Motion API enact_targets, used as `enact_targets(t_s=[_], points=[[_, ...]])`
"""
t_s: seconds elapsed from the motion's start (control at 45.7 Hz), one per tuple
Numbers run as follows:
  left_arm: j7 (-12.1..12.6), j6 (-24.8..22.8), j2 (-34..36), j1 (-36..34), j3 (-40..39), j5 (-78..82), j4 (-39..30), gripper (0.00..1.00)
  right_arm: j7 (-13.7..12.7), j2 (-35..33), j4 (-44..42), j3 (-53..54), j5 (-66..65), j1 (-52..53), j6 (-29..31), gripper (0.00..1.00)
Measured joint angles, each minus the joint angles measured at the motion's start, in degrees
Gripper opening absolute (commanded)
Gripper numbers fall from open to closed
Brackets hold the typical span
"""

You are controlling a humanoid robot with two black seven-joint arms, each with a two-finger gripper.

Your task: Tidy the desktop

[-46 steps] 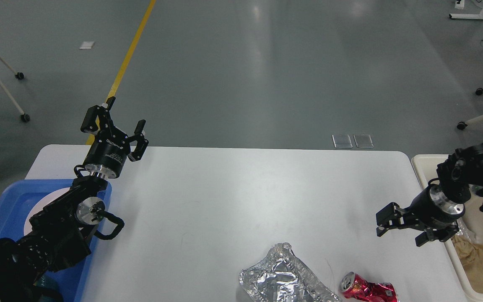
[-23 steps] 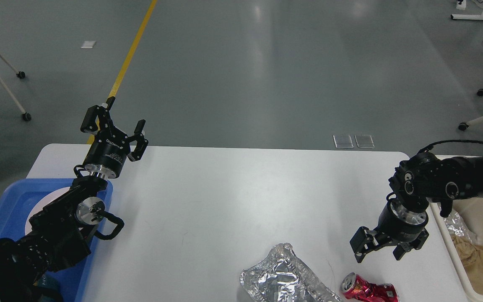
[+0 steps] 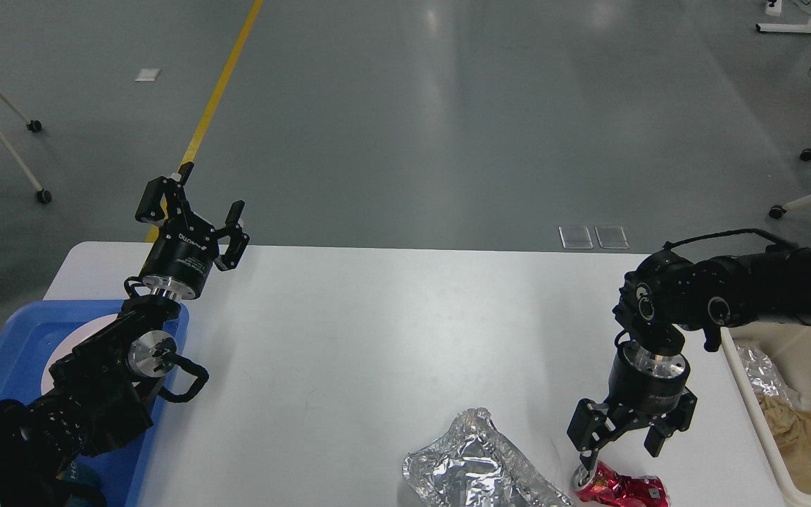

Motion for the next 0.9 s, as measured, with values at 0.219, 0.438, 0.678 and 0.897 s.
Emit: enact_targets(t_s=[0.219,0.438,0.678,0.897], points=[[0.0,0.0,0.0,0.0,0.0,0.0,0.0,0.97,0.0,-0.3,-0.6,-0.2,0.1,-1.3,0.0,1.00],[0.0,0.0,0.0,0.0,0.0,0.0,0.0,0.97,0.0,-0.7,-1.5,-0.6,-0.1,-4.3,0.0,1.00],[0.0,0.0,0.0,0.0,0.0,0.0,0.0,0.96,0.0,-0.3,-4.0,-0.4,0.0,-7.0,0.0,1.00],[0.0,0.0,0.0,0.0,0.0,0.0,0.0,0.96,0.0,-0.8,-6.6,-1.2,-0.1,-8.8,0.0,1.00]])
